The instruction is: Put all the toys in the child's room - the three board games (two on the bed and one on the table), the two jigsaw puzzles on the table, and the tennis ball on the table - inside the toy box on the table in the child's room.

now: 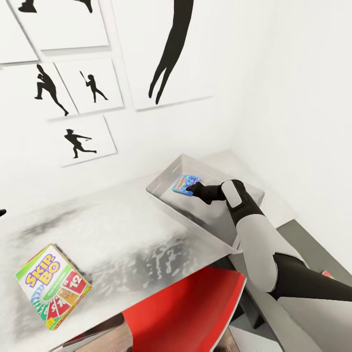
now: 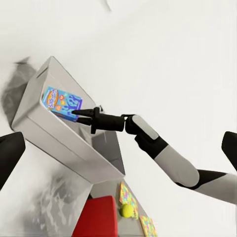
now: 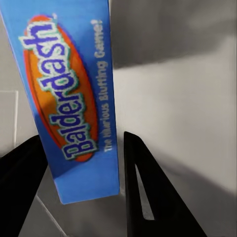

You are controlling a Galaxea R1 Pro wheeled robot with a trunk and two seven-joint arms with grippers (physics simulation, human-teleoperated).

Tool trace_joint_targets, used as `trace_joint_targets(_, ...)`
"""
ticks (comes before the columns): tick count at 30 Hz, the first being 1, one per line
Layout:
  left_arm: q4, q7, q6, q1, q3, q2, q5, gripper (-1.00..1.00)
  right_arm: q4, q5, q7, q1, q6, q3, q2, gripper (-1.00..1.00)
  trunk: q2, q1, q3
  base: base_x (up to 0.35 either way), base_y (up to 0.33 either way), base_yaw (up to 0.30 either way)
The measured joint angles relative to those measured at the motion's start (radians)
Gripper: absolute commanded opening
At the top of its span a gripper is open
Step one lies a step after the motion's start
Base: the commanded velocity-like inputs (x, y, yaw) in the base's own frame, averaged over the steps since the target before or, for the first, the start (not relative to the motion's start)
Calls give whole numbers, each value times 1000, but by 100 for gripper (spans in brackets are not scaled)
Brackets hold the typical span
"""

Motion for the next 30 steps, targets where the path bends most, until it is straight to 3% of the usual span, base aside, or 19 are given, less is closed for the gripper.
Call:
trace_joint_targets(18,0,0,0,0,-16,-4,0,100,-5,-16,1,-8,1,1,0,-100,0,0,-30,0,0,0)
trace_joint_targets(30,0,0,0,0,-17,-4,0,100,-3,-3,0,-60,0,0,0,-100,0,0,-50,0,0,0)
